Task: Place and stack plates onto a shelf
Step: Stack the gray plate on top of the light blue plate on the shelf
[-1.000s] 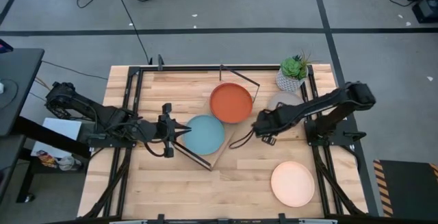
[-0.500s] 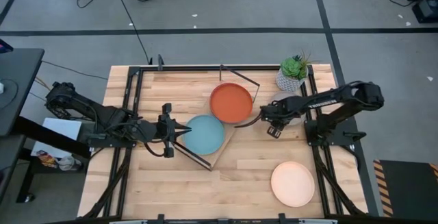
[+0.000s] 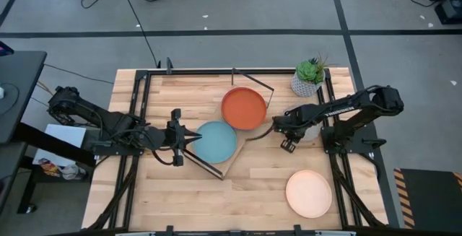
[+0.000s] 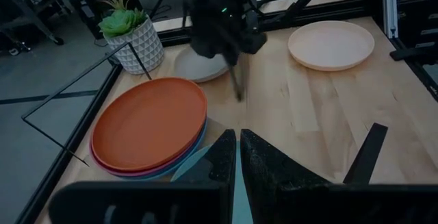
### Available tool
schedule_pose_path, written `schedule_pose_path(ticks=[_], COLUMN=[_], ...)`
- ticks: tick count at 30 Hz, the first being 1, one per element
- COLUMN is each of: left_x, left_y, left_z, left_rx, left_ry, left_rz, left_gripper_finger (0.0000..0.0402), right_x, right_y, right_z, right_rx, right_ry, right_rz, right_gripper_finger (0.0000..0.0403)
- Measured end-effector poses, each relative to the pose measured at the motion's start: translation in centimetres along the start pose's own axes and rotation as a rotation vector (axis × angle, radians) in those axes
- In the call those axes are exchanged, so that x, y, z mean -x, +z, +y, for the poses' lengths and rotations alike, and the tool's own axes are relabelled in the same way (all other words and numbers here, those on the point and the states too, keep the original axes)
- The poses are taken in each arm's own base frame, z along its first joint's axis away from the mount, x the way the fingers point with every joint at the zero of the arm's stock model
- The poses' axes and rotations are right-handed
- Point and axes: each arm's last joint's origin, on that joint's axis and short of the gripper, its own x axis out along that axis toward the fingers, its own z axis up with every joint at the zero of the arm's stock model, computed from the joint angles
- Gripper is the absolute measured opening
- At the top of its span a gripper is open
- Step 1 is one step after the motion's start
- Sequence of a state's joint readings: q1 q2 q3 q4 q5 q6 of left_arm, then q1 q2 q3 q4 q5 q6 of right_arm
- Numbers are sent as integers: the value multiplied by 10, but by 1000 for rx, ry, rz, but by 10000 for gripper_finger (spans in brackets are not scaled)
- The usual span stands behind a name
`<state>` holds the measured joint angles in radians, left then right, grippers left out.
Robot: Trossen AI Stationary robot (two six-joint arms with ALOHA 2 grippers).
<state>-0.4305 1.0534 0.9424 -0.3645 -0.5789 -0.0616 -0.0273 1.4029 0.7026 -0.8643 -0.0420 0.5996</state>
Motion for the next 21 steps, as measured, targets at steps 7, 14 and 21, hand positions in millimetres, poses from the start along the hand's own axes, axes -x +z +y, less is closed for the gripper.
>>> schedule_pose_path(ticks=[7, 14, 21], left_x=[0, 0, 0], left_y=[0, 0, 1], left_z=[0, 0, 0], left_rx=[-1, -1, 3], left_ry=[0, 0, 3], left_rz=[0, 0, -12], left_gripper_finger=[29, 29, 29], right_x=[59, 115, 123], right_y=[-10, -19, 6], right_z=[54, 96, 151], right_rx=[44, 188, 554], right_ry=[-46, -22, -138], right_rz=[-128, -369, -438], right_gripper_finger=[14, 14, 14])
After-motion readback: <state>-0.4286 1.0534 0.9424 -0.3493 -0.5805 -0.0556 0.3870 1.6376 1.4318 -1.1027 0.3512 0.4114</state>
